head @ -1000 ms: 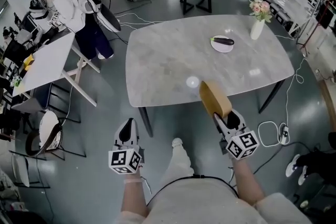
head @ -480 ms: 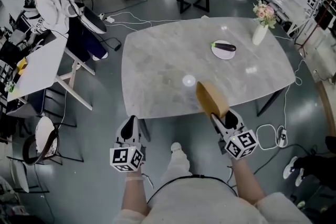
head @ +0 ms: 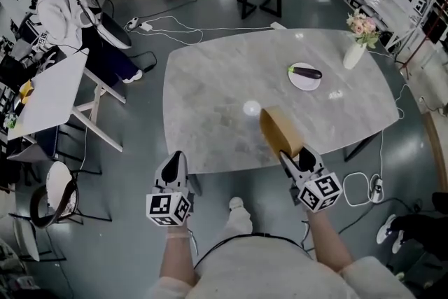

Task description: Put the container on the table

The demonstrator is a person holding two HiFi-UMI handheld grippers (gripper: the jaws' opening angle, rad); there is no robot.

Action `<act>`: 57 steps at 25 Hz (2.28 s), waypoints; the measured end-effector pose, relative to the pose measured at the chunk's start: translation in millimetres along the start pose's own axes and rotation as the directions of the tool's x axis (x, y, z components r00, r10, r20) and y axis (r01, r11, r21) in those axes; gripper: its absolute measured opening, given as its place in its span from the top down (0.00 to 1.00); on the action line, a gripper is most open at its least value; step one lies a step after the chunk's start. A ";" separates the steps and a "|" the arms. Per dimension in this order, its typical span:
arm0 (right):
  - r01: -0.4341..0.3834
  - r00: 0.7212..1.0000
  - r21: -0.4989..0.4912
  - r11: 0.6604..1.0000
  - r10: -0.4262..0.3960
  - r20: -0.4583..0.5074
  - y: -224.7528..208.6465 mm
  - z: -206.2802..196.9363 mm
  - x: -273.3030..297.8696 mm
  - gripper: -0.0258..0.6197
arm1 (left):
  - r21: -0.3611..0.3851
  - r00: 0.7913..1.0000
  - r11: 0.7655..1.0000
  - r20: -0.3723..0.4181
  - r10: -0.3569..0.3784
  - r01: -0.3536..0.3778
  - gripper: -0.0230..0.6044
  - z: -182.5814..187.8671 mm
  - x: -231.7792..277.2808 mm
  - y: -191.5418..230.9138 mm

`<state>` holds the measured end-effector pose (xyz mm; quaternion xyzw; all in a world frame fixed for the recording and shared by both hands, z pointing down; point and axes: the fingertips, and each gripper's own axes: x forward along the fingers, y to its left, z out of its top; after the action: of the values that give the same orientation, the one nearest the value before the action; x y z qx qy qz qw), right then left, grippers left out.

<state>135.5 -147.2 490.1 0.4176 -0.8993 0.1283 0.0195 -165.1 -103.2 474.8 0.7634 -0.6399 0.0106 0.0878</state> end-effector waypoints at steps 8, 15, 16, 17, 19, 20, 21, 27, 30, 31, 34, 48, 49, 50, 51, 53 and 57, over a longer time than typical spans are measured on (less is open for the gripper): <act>0.001 1.000 0.011 1.000 -0.001 -0.018 -11.3 2.0 38.1 0.60 | -0.005 1.000 1.000 -0.019 -0.011 0.011 0.95 3.9 38.8 18.8; -0.008 0.999 0.043 0.999 0.010 -0.043 -12.1 -4.7 74.0 0.60 | 0.000 0.998 0.999 -0.038 -0.048 0.048 0.95 -0.2 74.8 32.0; -0.008 0.999 0.047 0.999 0.010 -0.045 -11.2 -5.9 77.9 0.60 | 0.003 0.998 0.999 -0.039 -0.053 0.053 0.95 -0.1 78.1 34.0; -0.008 0.999 0.052 0.999 0.010 -0.047 -10.5 -6.5 81.6 0.60 | 0.005 0.998 0.998 -0.039 -0.057 0.057 0.95 0.2 81.3 36.1; -0.010 0.999 0.061 0.998 0.013 -0.047 -9.7 -6.0 88.5 0.60 | 0.004 0.997 0.998 -0.037 -0.061 0.062 0.95 0.3 88.0 39.6; -0.011 0.999 0.065 0.998 0.014 -0.048 -9.6 -5.5 91.6 0.60 | 0.001 0.997 0.998 -0.037 -0.063 0.063 0.95 0.0 91.2 40.7; -0.013 0.999 0.069 0.998 0.016 -0.051 -9.4 -5.3 94.3 0.60 | -0.002 0.997 0.998 -0.037 -0.065 0.065 0.95 -0.5 93.8 41.2; -0.022 0.997 0.104 0.994 0.030 -0.075 -9.9 -11.1 103.5 0.60 | -0.020 0.995 0.996 -0.054 -0.083 0.082 0.95 -10.7 97.8 38.4; -0.026 0.995 0.134 0.991 0.039 -0.092 -8.1 -16.3 115.3 0.60 | -0.028 0.995 0.997 -0.070 -0.076 0.074 0.95 -18.0 97.6 44.1; -0.030 0.994 0.143 0.989 0.045 -0.098 -6.9 -18.0 119.2 0.60 | -0.031 0.995 0.997 -0.075 -0.072 0.069 0.95 -20.3 97.8 46.1; -0.054 0.991 0.170 0.984 0.073 -0.109 -4.5 -22.0 131.3 0.60 | -0.039 0.995 0.998 -0.084 -0.058 0.054 0.95 -24.1 102.2 50.4; -0.065 0.983 0.472 0.879 0.138 -0.121 -7.7 -33.1 207.6 0.60 | -0.035 0.995 0.999 -0.091 -0.039 0.036 0.95 -15.5 152.5 70.1; -0.048 0.984 0.510 0.859 0.128 -0.124 -11.0 -34.8 212.3 0.60 | -0.036 0.995 0.999 -0.093 -0.041 0.038 0.95 -15.2 156.3 70.2; -0.031 0.984 0.548 0.836 0.120 -0.128 -13.9 -37.1 216.2 0.60 | -0.035 0.994 0.999 -0.096 -0.044 0.040 0.95 -15.1 159.3 70.3; -0.018 0.985 0.583 0.812 0.116 -0.131 -16.1 -39.2 219.6 0.60 | -0.035 0.994 0.999 -0.098 -0.044 0.041 0.95 -15.1 161.8 70.5; -0.002 0.984 0.642 0.766 0.115 -0.134 -18.2 -43.3 226.3 0.60 | -0.036 0.994 0.999 -0.102 -0.040 0.037 0.95 -15.4 166.0 72.9; 0.044 0.986 0.724 0.688 0.088 -0.144 -20.7 -51.1 236.5 0.59 | -0.043 0.994 0.999 -0.103 -0.029 0.025 0.95 -16.0 172.6 77.5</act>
<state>-6.3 -323.9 577.6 0.3684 -0.7754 0.5075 -0.0733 -208.2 -282.0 522.0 0.7684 -0.6242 0.0359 0.1368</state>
